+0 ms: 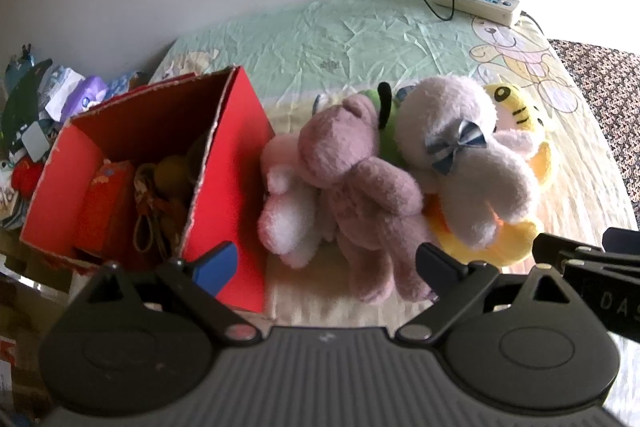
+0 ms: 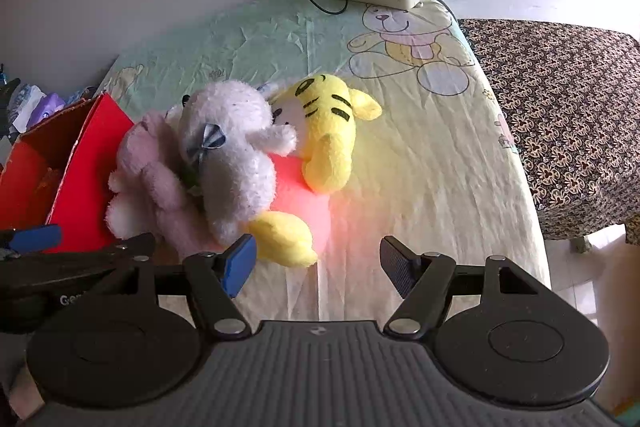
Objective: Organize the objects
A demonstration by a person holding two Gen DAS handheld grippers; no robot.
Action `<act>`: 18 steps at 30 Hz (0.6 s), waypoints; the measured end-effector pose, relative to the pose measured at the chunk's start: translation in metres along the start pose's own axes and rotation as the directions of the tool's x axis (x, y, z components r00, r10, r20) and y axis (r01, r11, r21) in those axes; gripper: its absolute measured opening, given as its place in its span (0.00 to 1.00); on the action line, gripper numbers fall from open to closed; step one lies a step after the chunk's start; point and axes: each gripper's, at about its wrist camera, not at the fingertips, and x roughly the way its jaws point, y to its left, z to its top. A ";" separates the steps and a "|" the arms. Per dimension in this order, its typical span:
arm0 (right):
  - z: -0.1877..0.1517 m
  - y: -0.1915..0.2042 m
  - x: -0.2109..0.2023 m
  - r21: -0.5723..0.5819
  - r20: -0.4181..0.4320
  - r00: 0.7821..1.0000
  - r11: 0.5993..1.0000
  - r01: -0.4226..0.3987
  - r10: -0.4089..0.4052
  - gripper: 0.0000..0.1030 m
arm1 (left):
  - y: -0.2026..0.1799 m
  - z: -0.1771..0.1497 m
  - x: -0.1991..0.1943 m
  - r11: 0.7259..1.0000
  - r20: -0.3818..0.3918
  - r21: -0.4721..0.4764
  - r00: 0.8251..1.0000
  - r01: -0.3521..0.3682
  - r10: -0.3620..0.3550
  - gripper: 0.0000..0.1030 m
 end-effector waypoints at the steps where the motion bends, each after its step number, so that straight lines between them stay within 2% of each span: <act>1: 0.000 -0.001 0.000 0.000 0.000 1.000 1.000 -0.003 0.003 0.69 | -0.002 -0.001 0.000 1.000 0.000 -0.002 1.000 -0.004 0.004 0.94; 18: 0.004 -0.001 -0.002 -0.021 -0.009 0.999 0.999 -0.043 0.043 0.69 | -0.007 -0.004 0.000 1.000 -0.017 -0.014 1.000 -0.023 0.023 0.94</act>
